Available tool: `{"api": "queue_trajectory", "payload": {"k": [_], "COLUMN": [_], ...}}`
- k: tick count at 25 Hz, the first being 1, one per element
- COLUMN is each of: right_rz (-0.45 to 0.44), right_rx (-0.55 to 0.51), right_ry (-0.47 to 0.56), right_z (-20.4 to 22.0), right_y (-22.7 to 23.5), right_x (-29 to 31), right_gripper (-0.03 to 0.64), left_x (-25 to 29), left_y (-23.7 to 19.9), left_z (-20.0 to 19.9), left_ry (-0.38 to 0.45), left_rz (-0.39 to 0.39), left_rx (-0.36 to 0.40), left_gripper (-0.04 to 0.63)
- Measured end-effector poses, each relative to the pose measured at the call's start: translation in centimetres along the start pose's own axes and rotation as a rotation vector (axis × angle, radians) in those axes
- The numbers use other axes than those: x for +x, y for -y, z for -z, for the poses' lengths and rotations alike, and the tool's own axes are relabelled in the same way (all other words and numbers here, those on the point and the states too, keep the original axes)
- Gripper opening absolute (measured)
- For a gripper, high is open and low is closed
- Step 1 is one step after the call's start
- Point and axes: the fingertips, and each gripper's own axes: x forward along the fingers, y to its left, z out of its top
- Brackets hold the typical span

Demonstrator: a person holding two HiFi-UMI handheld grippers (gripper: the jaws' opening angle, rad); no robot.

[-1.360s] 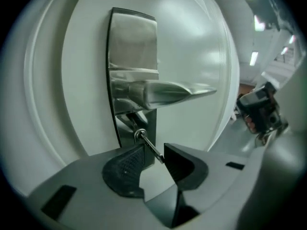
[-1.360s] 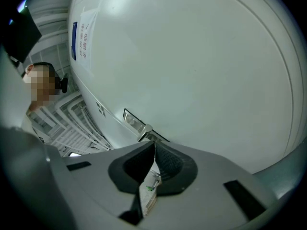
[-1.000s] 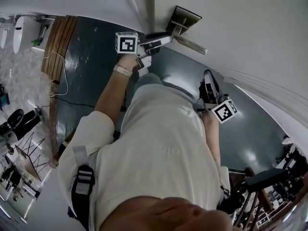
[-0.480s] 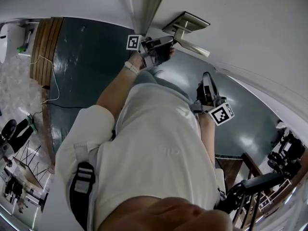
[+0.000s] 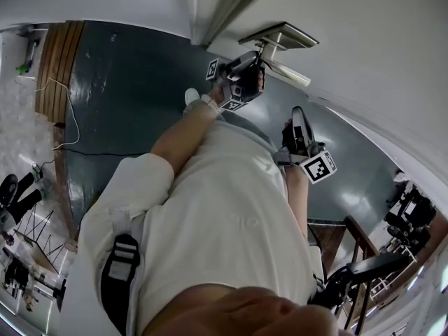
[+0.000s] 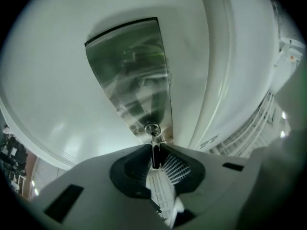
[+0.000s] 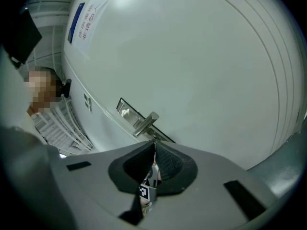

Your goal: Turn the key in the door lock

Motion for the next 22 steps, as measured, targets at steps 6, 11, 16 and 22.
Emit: {"api": "queue_trajectory", "payload": {"k": [6, 11, 16, 22], "right_rz": [-0.001, -0.01, -0.018, -0.037], "right_rx": [0.007, 0.009, 0.009, 0.004], "right_ry": [-0.021, -0.033, -0.037, -0.048], "right_z": [0.4, 0.8, 0.6, 0.7], "right_y": [-0.7, -1.3, -1.3, -1.9], "right_x": [0.7, 1.2, 1.2, 1.6], "right_gripper": [0.023, 0.023, 0.023, 0.022], "left_x": [0.3, 0.4, 0.6, 1.2], "left_y": [0.2, 0.5, 0.3, 0.7], "left_z": [0.2, 0.7, 0.9, 1.1], "left_ry": [-0.003, -0.025, -0.146, -0.164], "left_rz": [-0.12, -0.339, -0.656, -0.842], "left_rx": [0.06, 0.264, 0.517, 0.669], "left_gripper": [0.046, 0.043, 0.044, 0.061]}}
